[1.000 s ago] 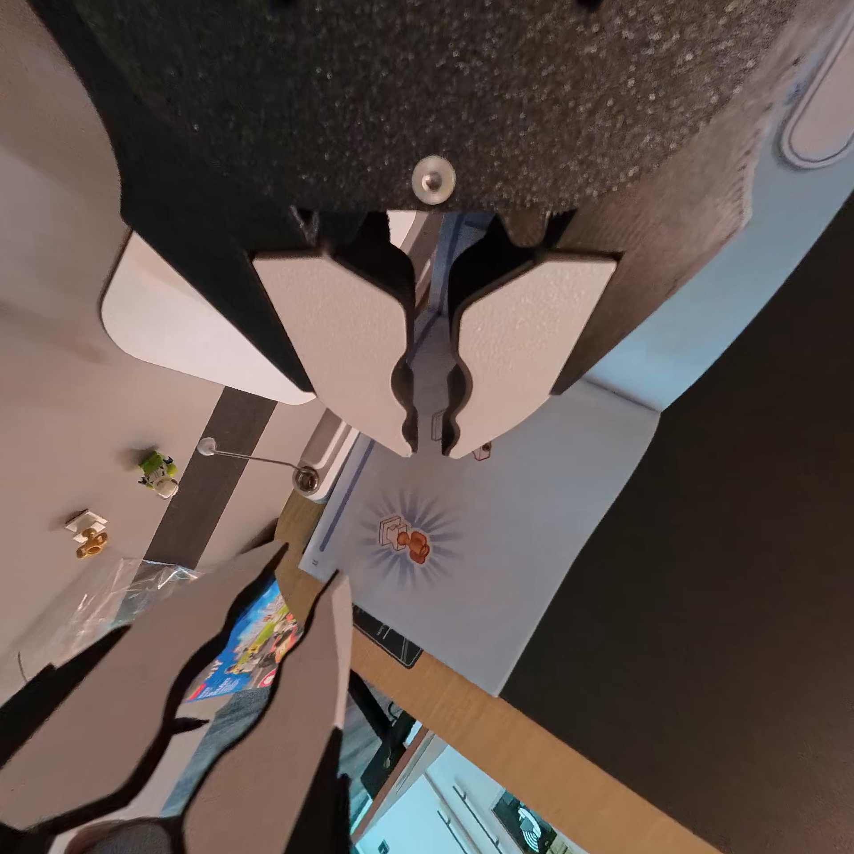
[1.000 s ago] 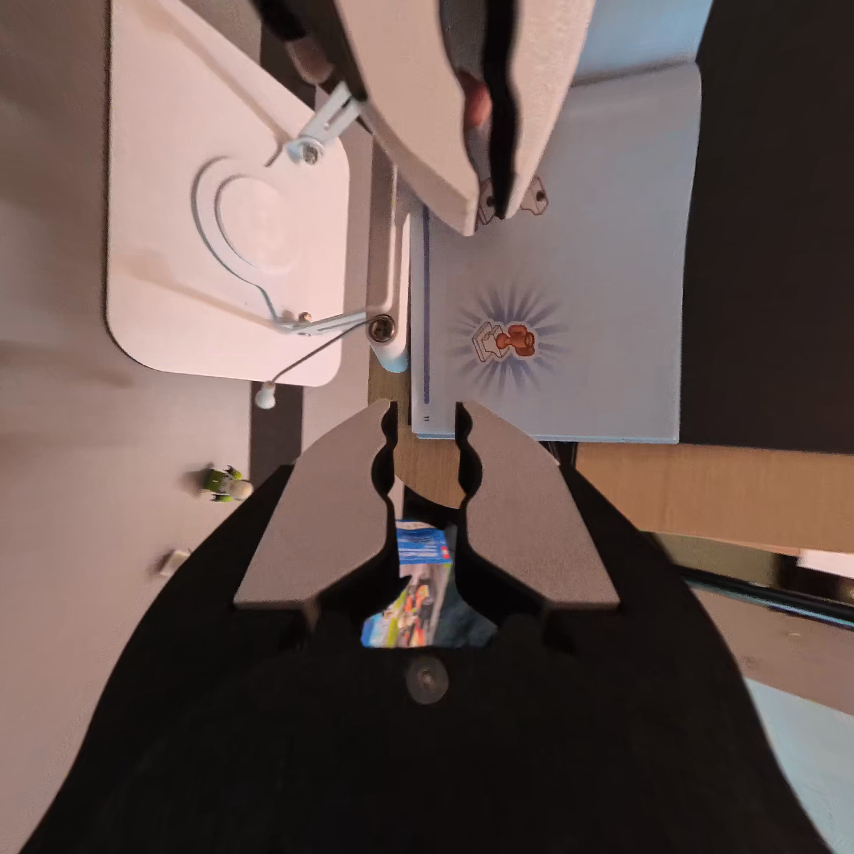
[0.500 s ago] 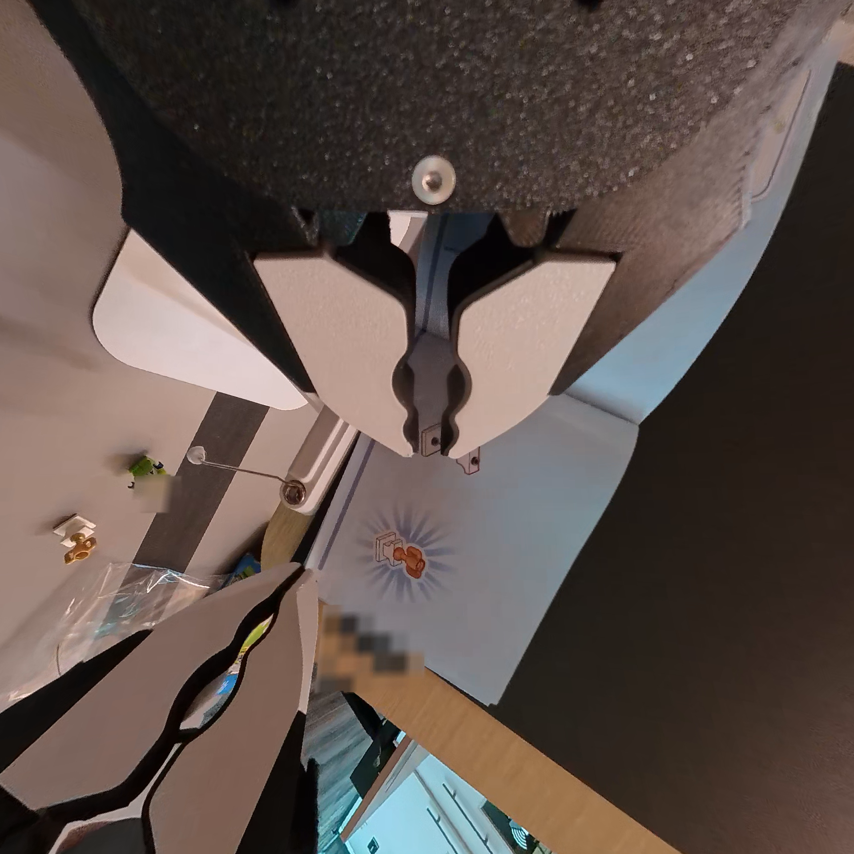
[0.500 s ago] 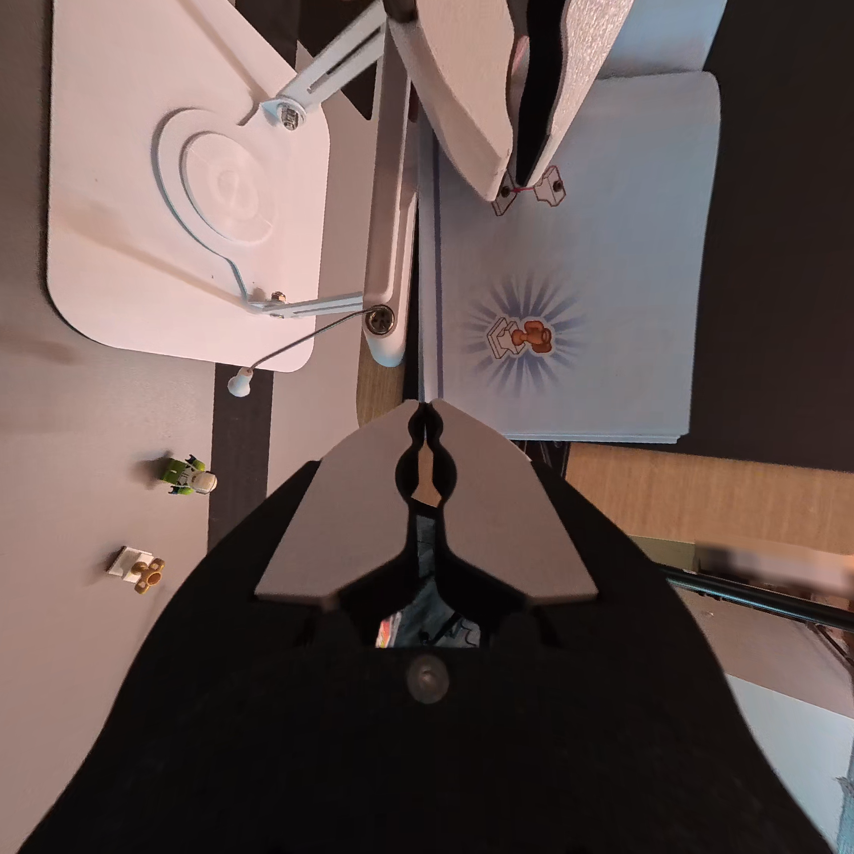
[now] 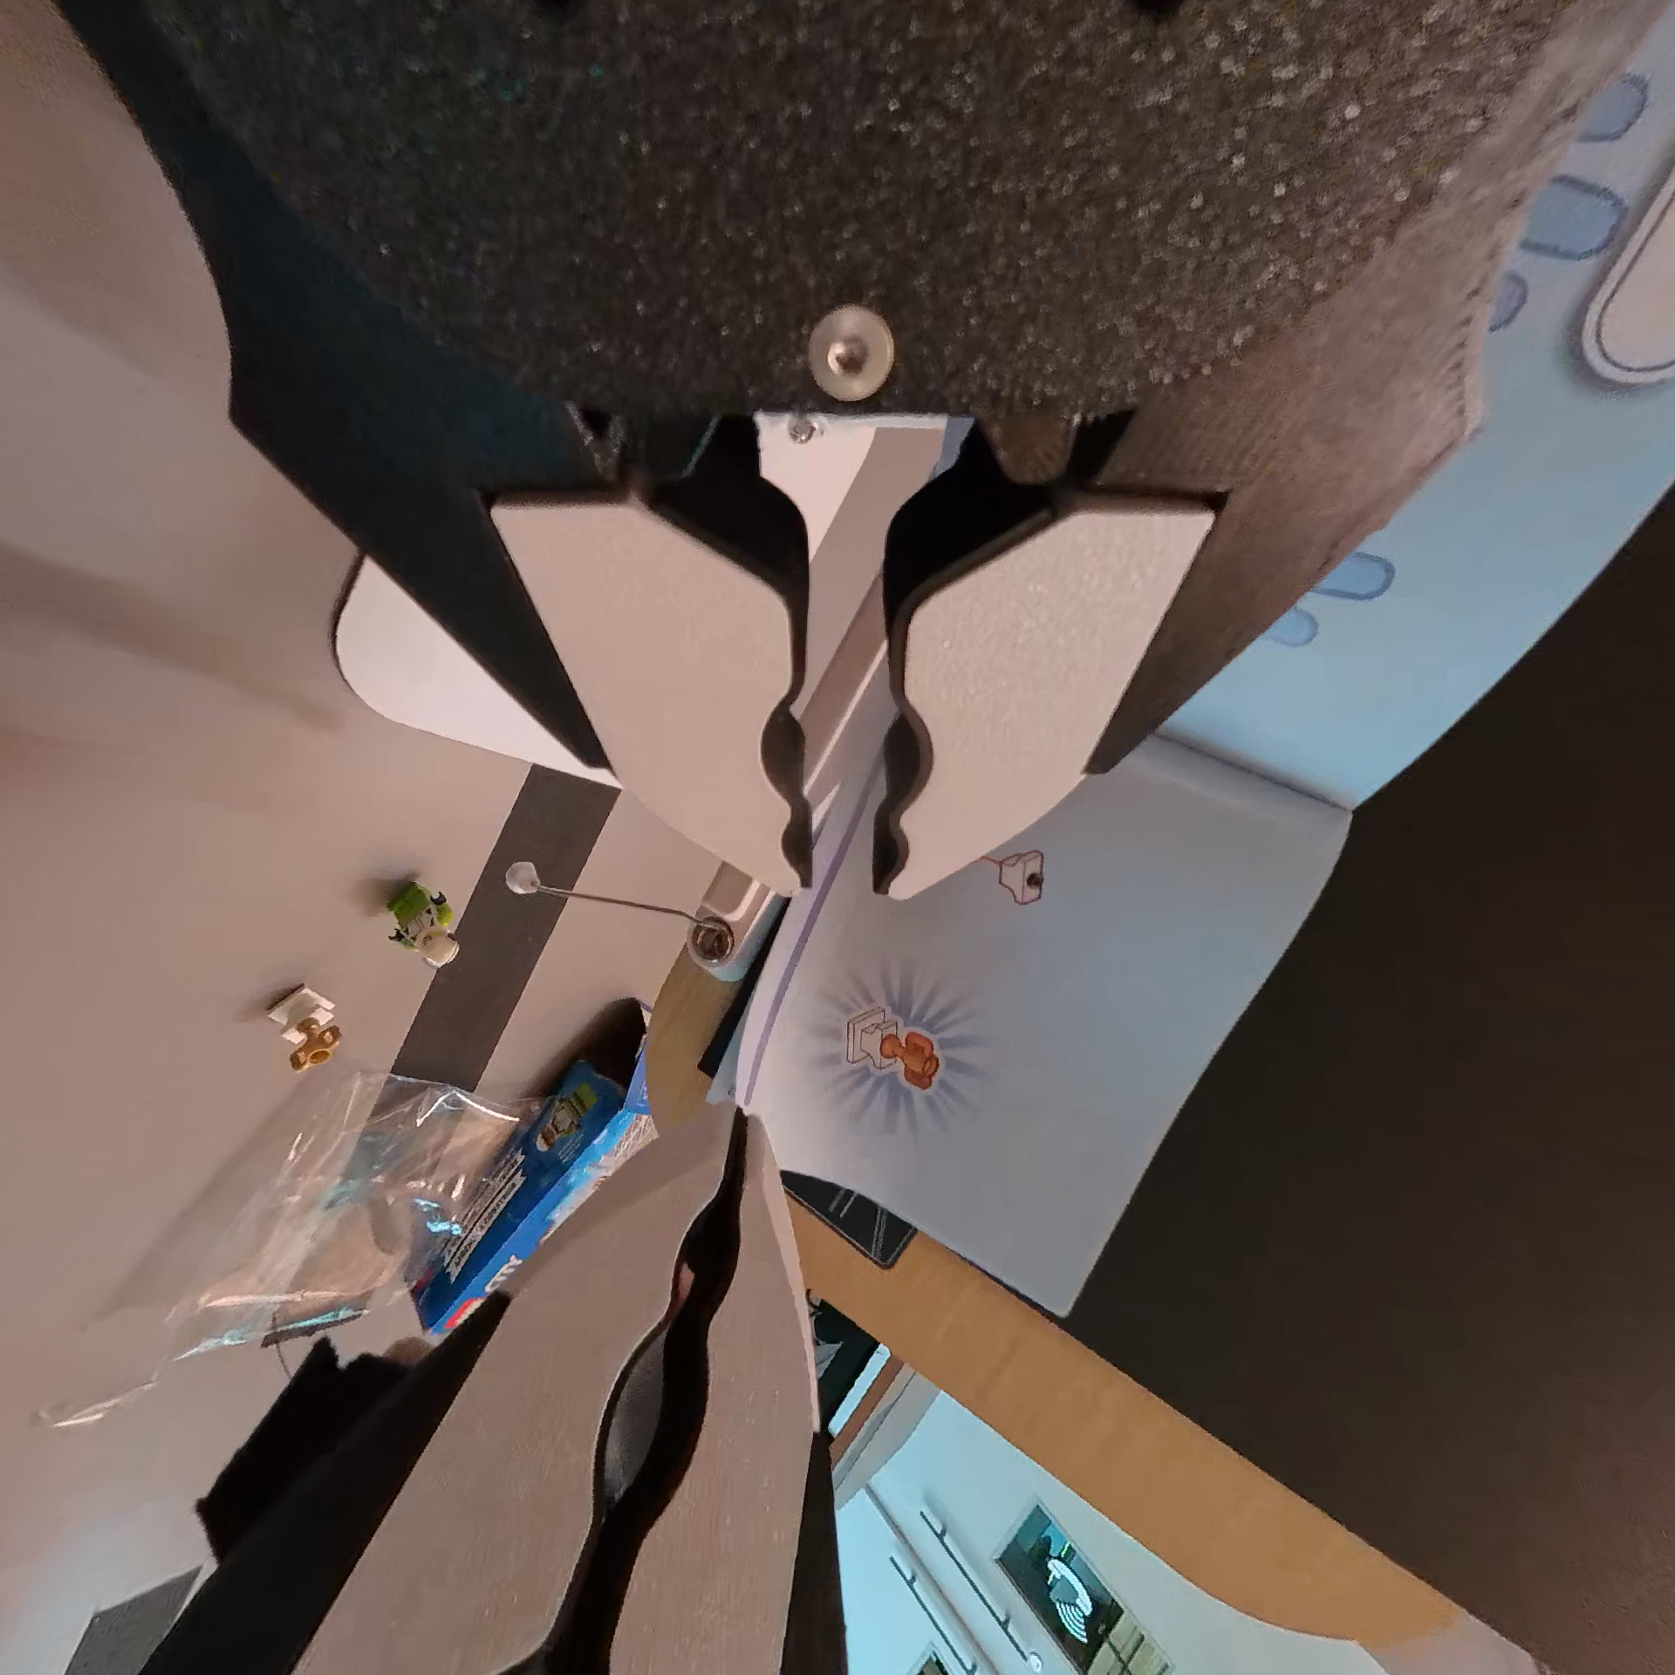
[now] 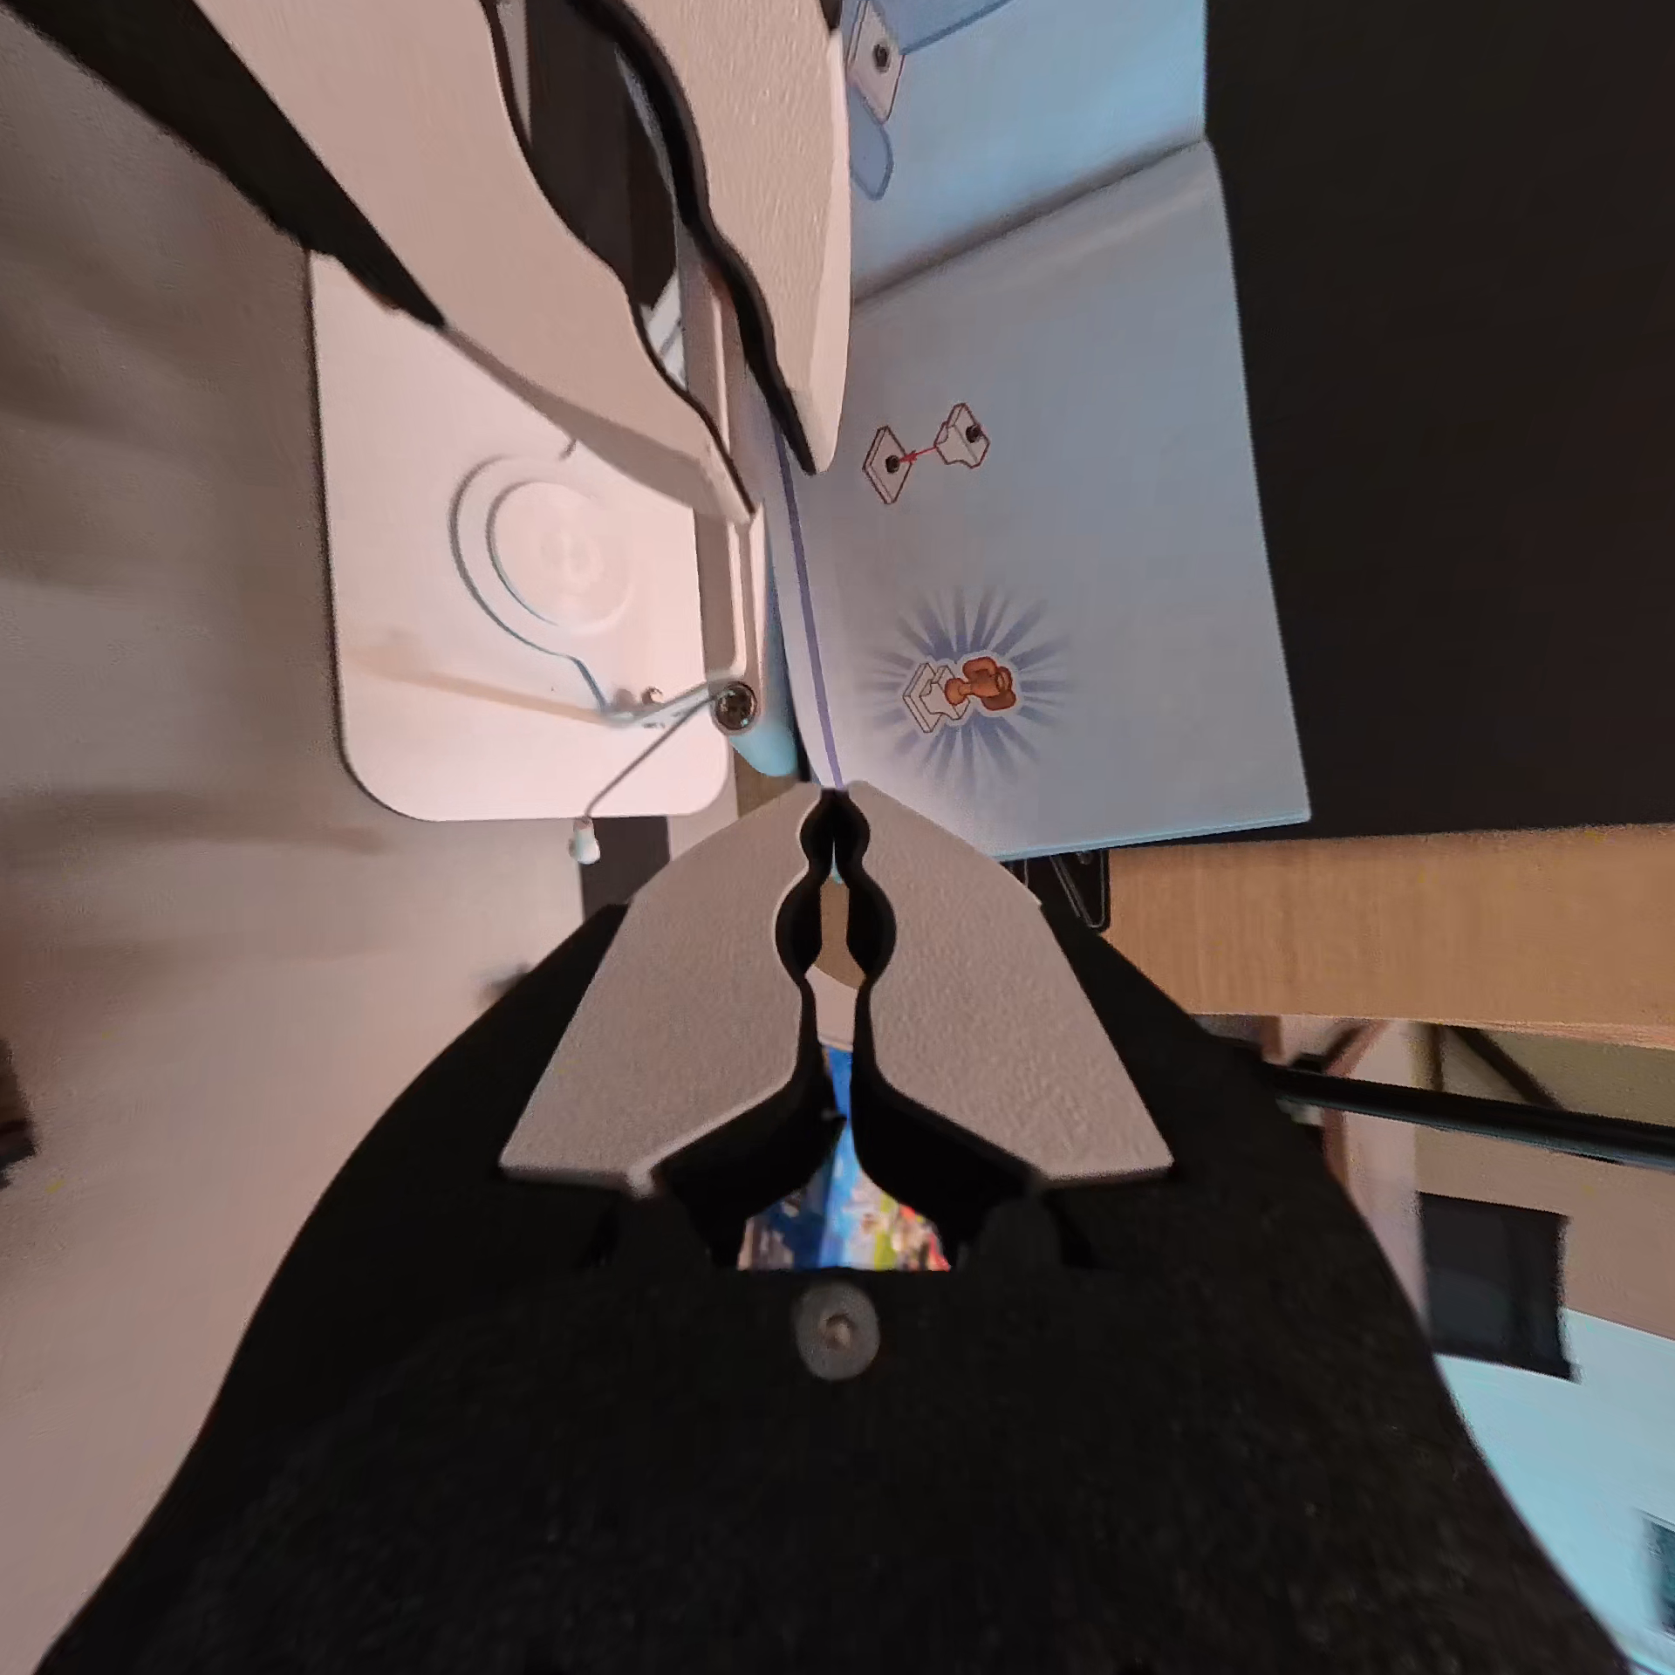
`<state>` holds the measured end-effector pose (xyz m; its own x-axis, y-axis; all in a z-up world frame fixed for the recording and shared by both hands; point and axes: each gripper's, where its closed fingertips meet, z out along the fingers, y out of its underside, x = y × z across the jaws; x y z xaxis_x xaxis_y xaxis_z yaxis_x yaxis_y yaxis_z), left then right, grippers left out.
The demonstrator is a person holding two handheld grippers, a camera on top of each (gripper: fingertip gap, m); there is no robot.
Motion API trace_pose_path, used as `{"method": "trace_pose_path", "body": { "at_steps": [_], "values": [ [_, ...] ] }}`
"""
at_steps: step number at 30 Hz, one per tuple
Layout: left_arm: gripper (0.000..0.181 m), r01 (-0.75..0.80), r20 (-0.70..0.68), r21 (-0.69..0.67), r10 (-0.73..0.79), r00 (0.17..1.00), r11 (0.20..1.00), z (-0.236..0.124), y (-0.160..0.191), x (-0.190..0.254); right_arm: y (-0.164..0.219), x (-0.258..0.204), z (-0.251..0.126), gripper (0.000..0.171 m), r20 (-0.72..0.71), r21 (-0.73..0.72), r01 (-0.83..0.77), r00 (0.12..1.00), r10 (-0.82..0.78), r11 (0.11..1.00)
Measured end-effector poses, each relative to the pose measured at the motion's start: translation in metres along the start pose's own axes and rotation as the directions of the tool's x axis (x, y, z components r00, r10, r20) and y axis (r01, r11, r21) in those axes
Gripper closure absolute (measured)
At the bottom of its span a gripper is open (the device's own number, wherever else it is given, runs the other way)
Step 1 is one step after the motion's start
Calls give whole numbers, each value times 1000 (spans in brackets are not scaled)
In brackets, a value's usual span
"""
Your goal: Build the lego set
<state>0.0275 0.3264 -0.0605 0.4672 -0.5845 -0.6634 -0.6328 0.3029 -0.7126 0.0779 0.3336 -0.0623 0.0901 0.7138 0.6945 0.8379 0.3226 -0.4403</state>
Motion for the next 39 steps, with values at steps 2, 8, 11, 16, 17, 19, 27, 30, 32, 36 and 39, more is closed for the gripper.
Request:
{"method": "trace_pose_path", "body": {
  "at_steps": [2,8,11,16,17,19,27,30,32,36,39],
  "values": [
    [168,5,-8,3,-5,1000,1000,2,-2,3,-7,-2,-2,171,20,34,-48,999,47,998],
    [161,13,-39,9,-13,999,1000,18,-12,17,-28,2,-7,171,64,88,-133,990,128,987],
    [161,5,-24,4,-5,1000,1000,21,-14,17,-18,6,-6,171,19,30,-47,999,46,998],
    [165,78,1,-5,-78,997,997,8,-6,10,14,-3,8,149,-112,-84,222,967,-231,971],
    [166,91,9,-8,-91,996,996,5,-5,9,16,-2,11,150,-144,-92,250,954,-261,964],
    [166,110,16,-14,-110,994,994,-1,-2,9,19,0,15,156,-183,-115,303,930,-320,946],
    [167,137,29,-31,-137,990,990,-10,10,12,24,1,19,171,-160,-141,309,931,-329,941],
    [165,131,20,-31,-130,991,991,-6,9,15,17,-2,14,171,-124,-94,215,966,-226,972],
    [164,127,18,-24,-127,992,992,-3,7,16,11,-3,9,171,-86,-45,116,989,-119,992],
    [163,120,20,-6,-120,993,993,4,0,14,-8,-8,-5,171,34,40,-80,996,79,996],
    [161,102,14,13,-102,995,995,10,-6,14,-20,-7,-13,171,106,77,-190,978,182,979]
  ]
}}
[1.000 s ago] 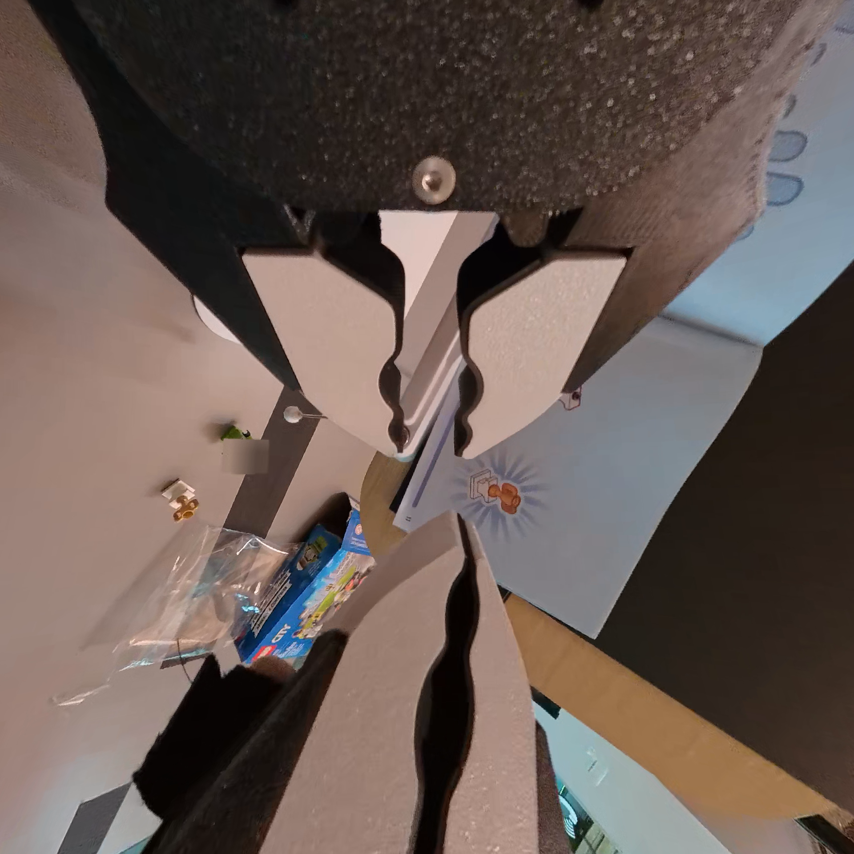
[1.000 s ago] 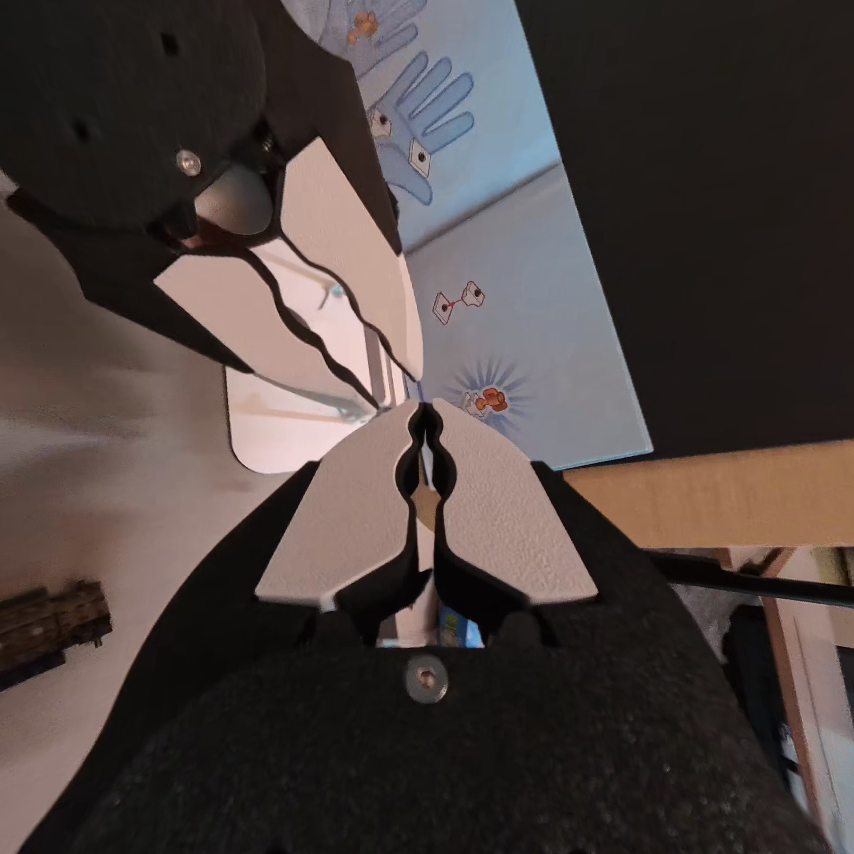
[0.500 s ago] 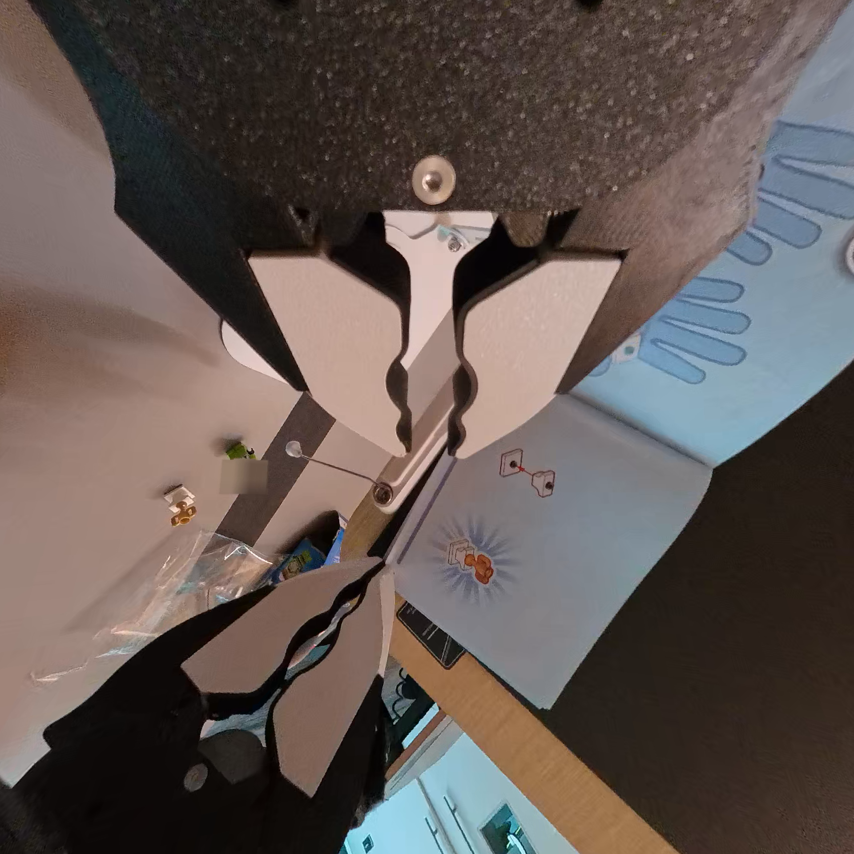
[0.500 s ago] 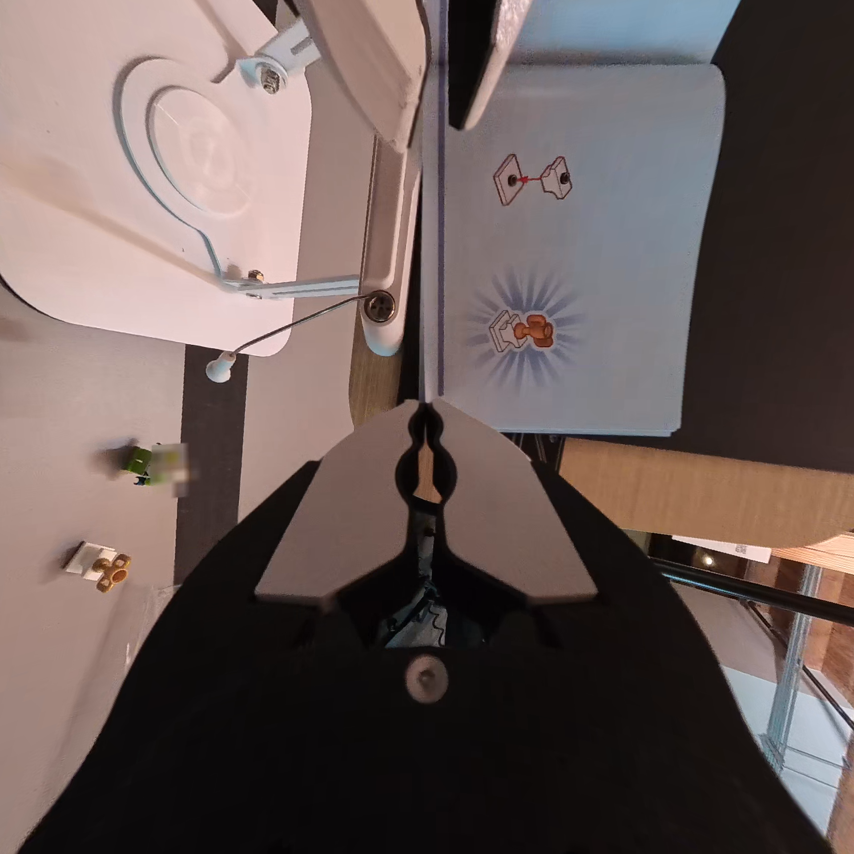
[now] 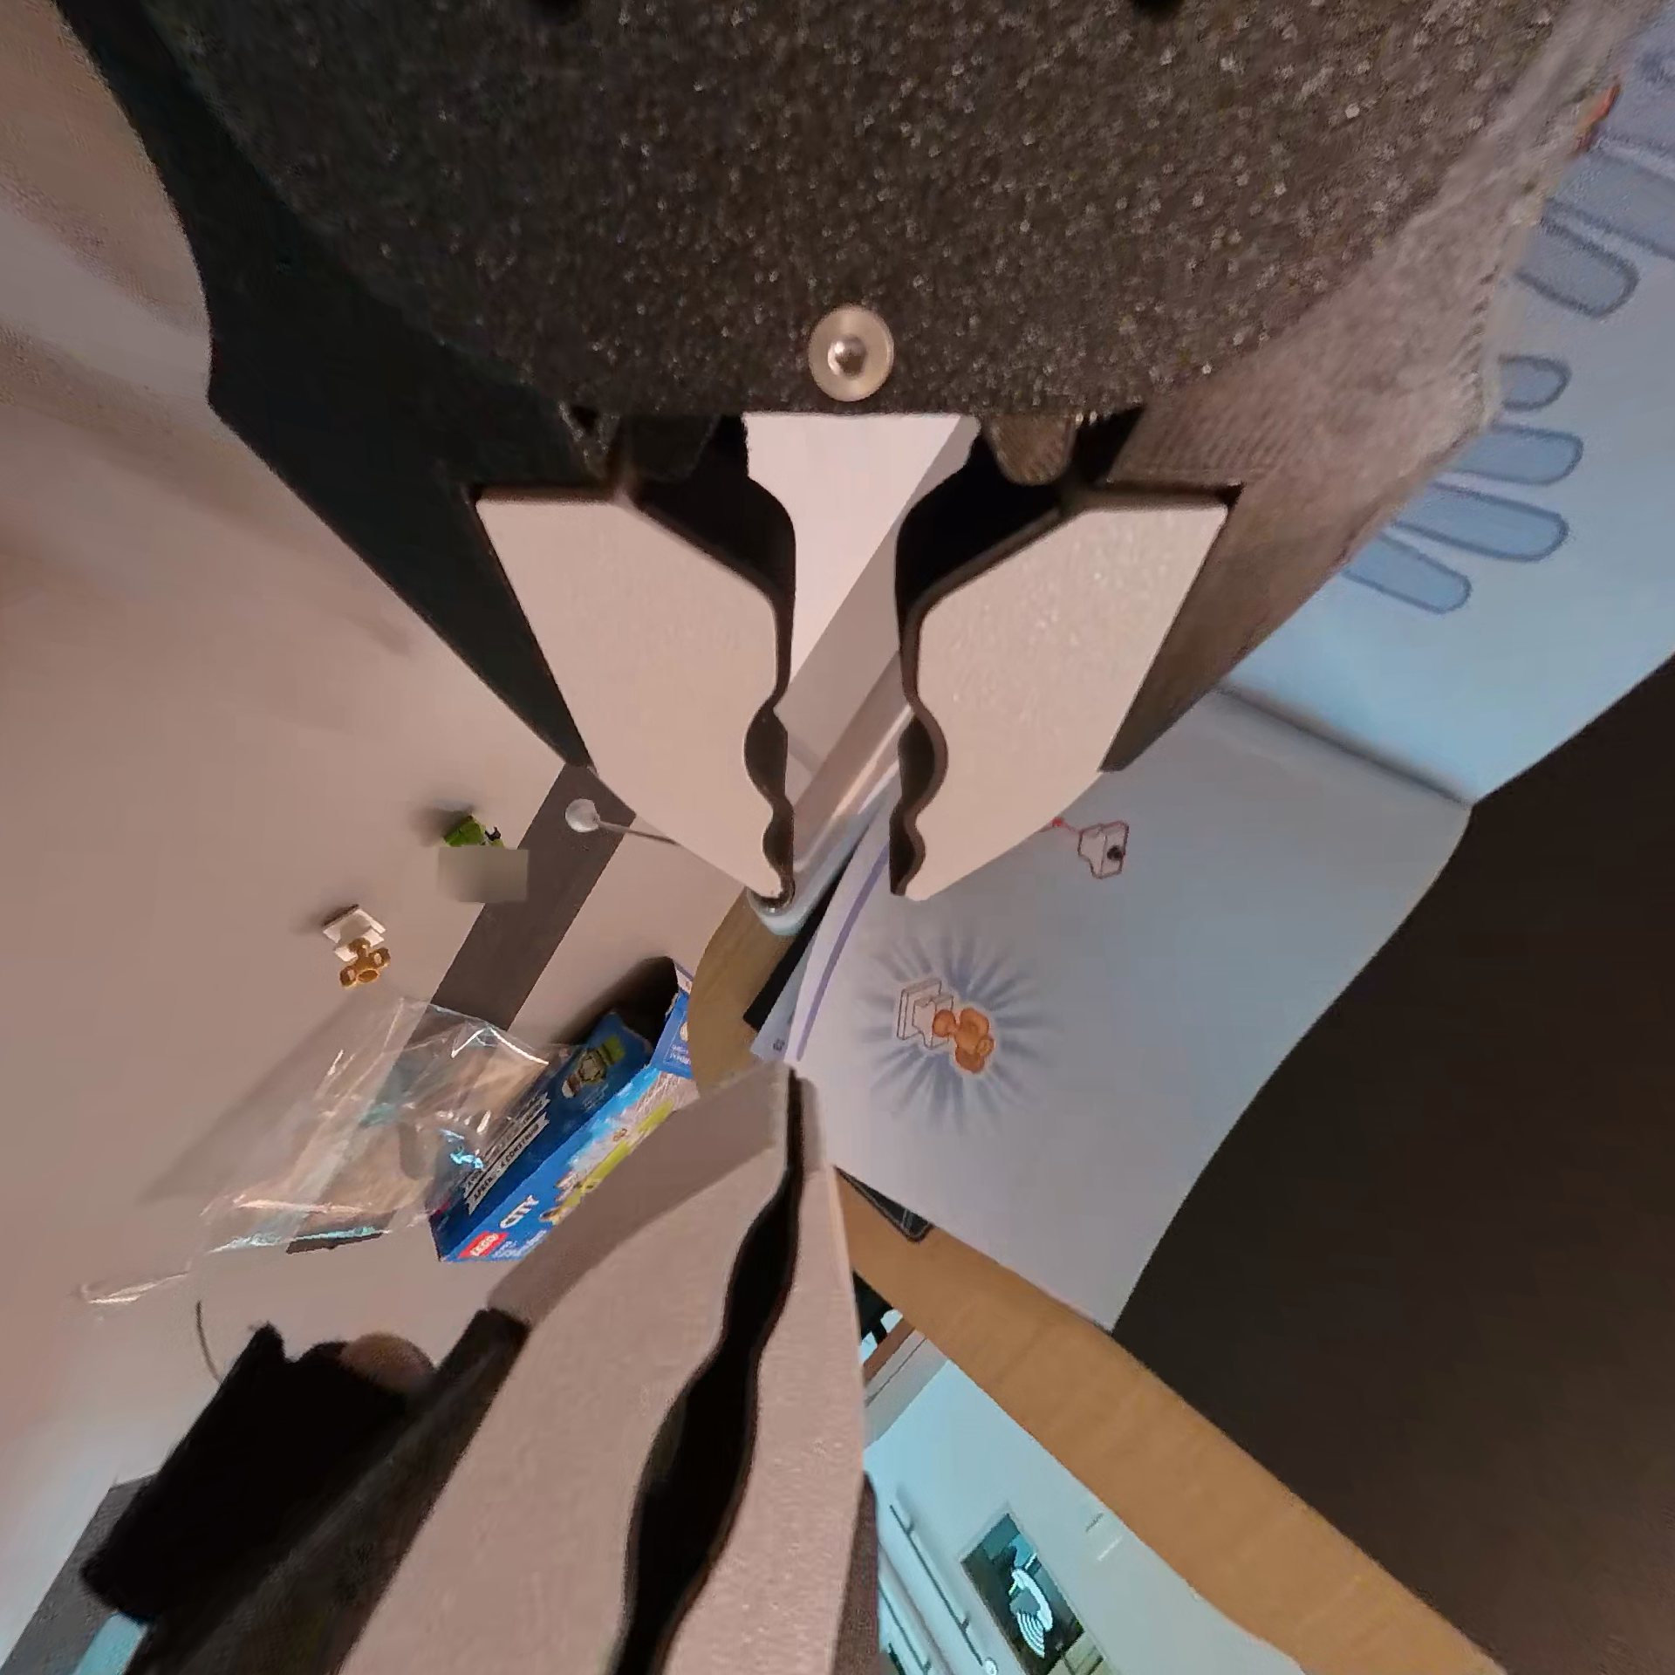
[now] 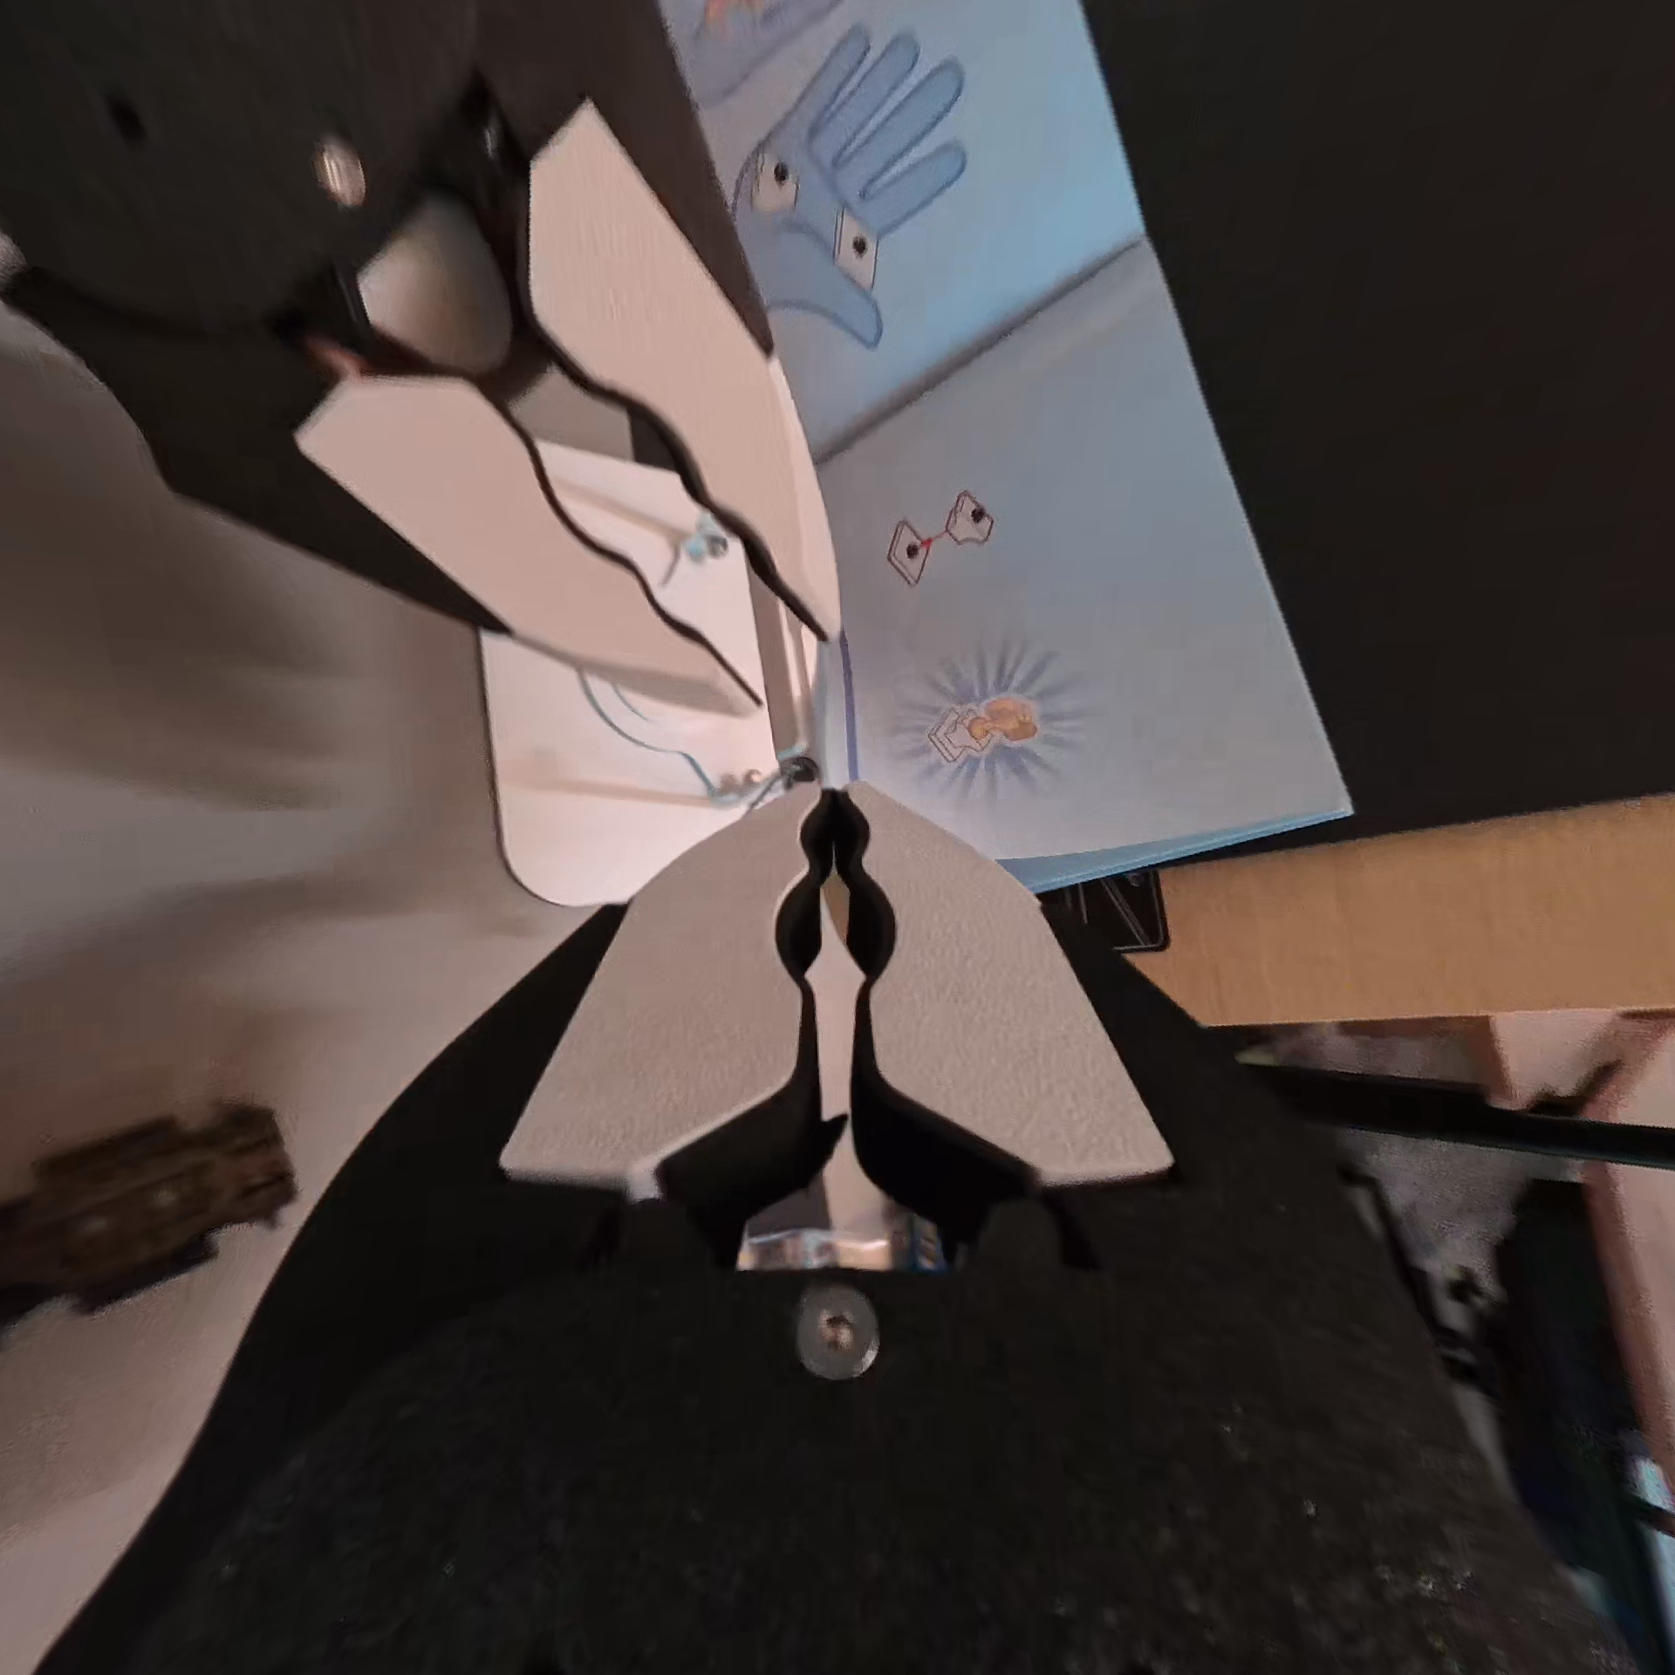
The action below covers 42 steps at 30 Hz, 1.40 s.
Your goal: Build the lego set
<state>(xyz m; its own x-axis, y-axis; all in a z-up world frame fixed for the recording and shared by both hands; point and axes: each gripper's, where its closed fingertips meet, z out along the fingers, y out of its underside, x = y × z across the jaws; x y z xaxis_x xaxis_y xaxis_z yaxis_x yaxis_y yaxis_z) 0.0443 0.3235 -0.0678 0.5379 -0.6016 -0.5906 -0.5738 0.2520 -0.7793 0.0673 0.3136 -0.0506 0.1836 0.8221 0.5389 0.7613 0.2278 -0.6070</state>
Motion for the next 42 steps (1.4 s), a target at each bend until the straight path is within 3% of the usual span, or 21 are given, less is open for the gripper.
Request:
{"method": "trace_pose_path", "body": {
  "at_steps": [6,9,11,13,16,18,22,25,29,33,38,42],
  "values": [
    [164,7,11,68,-8,1000,998,15,-14,1,-23,1,-9,171,89,89,-179,981,171,980],
    [168,-21,41,25,20,999,999,23,-3,-1,-21,6,-11,171,57,86,-179,983,174,980],
    [168,-6,40,35,5,999,999,21,-1,-2,-11,12,-13,171,-28,70,-99,994,102,993],
    [168,9,38,37,-11,999,999,17,1,-4,7,14,-10,171,-129,-1,74,989,-74,997],
    [168,-1,48,31,0,999,1000,11,2,-7,31,9,5,151,-205,-120,267,936,-287,956],
    [168,6,56,23,-8,998,1000,5,3,-10,37,11,12,150,-285,-162,374,868,-407,913],
    [169,32,69,16,-33,997,999,-14,10,-14,45,12,25,153,-341,-229,472,780,-525,851],
    [170,54,75,9,-55,996,998,-27,16,-17,47,15,31,156,-353,-237,481,767,-536,844],
    [170,49,91,-9,-48,995,999,-37,26,-20,43,20,31,170,-360,-233,480,765,-534,846],
    [169,52,94,-26,-49,994,998,-38,32,-24,45,15,32,171,-304,-232,445,812,-499,865],
    [169,64,78,-15,-63,995,998,-36,31,-22,41,9,26,171,-215,-138,246,938,-272,959],
    [168,64,64,-6,-63,996,998,-31,26,-19,39,9,24,171,-123,-102,60,990,-73,993]
  ]
}}
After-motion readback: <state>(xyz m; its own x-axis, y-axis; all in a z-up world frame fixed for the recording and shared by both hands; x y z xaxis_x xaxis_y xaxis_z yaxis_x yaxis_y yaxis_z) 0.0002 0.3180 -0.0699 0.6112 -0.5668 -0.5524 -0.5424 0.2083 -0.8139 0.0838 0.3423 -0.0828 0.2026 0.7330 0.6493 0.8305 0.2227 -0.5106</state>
